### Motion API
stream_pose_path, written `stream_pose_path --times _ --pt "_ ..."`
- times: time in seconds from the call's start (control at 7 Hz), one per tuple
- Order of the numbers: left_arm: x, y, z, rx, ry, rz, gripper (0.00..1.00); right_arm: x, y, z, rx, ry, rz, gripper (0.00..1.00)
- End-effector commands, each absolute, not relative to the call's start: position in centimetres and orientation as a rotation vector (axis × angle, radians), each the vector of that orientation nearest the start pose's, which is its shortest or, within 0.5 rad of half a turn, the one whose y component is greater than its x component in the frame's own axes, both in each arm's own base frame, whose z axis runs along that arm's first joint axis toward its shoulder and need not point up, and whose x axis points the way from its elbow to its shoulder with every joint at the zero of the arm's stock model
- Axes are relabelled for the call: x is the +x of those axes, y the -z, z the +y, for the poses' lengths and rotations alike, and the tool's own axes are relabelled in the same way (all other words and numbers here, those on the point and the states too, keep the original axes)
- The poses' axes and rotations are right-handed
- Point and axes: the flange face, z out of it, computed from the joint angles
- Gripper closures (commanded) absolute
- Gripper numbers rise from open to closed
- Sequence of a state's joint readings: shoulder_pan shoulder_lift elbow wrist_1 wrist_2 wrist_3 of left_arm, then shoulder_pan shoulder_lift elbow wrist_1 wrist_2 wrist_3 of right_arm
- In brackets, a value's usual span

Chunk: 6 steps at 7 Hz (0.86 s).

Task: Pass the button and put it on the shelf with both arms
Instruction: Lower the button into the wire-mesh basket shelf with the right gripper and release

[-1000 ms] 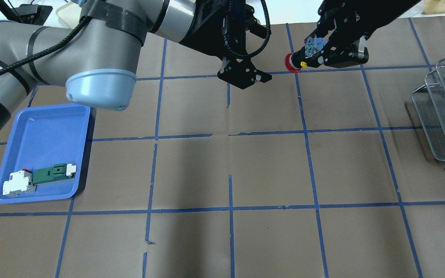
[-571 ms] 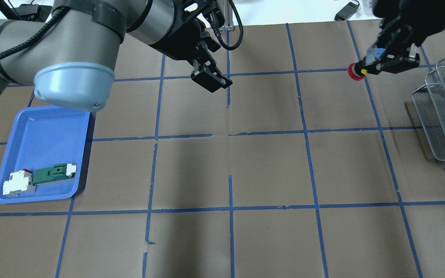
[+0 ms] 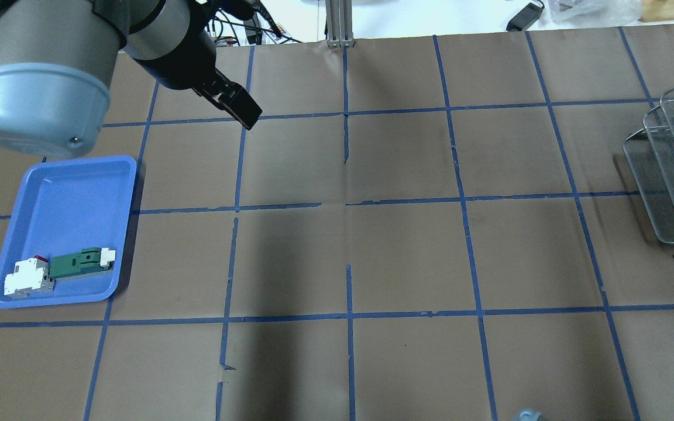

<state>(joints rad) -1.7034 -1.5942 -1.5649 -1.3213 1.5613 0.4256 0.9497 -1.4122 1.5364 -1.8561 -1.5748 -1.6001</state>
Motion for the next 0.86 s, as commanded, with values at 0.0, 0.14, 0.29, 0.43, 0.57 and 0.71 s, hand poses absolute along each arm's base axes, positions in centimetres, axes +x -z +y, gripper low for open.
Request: stream_pose_path --times 0.0,0.14,0.29,0.43,0.57,0.71 --pt "-19.1 -51.2 -49.5 0.42 0.327 2.997 0.0 -28.0 -39.9 -55.5 -1.513 0.08 2.914 0.84" --pt "-19.1 -50.9 -49.4 0.334 0.304 3.021 0.0 -28.1 -38.7 -55.6 -1.509 0.065 2.895 0.71" --pt "-19.4 -50.3 -49.5 0.23 0.28 3.043 0.0 -28.3 -38.6 -55.6 -1.505 0.063 2.893 0.48" --pt "-19.3 -50.3 -48.9 0.186 0.225 3.069 0.0 -28.4 -38.3 -55.6 -1.499 0.062 2.891 0.17" --pt "-19.0 -50.3 -48.8 0.178 0.208 3.063 0.0 -28.3 -38.4 -55.5 -1.478 0.062 2.9 0.0" --pt "-19.1 -50.1 -48.8 0.177 0.203 3.07 0.0 -28.2 -39.4 -55.5 -1.481 0.07 2.913 0.0"
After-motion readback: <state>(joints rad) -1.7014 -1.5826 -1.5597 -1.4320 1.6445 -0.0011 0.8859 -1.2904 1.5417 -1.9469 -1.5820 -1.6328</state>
